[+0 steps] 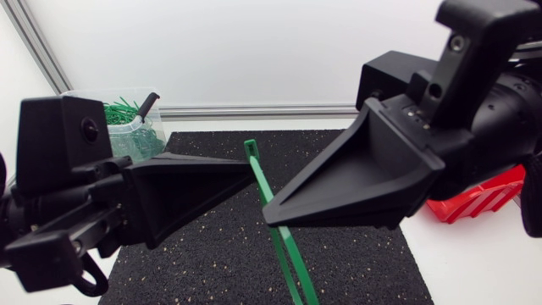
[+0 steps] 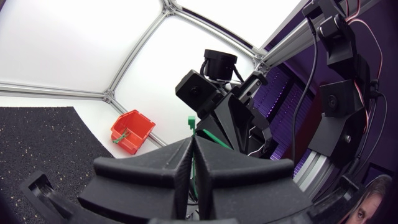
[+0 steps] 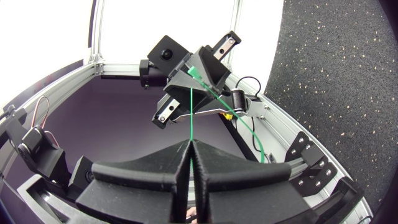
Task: Take a green cable tie from the red box, thread the tail through the head to close it, then place it in the transparent bin on the left.
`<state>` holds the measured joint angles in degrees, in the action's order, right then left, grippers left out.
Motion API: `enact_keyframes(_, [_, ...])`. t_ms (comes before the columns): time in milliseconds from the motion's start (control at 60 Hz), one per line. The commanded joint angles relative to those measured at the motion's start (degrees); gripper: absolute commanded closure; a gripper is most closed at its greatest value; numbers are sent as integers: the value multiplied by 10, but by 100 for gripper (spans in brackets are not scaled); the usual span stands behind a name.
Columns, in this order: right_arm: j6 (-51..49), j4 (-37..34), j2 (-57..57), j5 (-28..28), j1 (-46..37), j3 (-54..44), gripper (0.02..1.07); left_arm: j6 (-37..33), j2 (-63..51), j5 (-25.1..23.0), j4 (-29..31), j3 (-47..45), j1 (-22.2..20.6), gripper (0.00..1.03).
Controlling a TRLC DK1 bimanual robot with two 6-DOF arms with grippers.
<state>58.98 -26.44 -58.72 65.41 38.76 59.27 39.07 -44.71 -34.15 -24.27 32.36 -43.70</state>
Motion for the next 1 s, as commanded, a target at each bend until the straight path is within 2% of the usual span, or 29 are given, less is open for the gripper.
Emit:
enact_keyframes(0, [18, -2, -8, 4, -4, 2, 101, 16, 3, 2, -6, 24, -7, 99])
enact_keyframes(983, [19, 17, 4, -9, -10, -3, 101, 16, 0, 5, -10, 4, -9, 99])
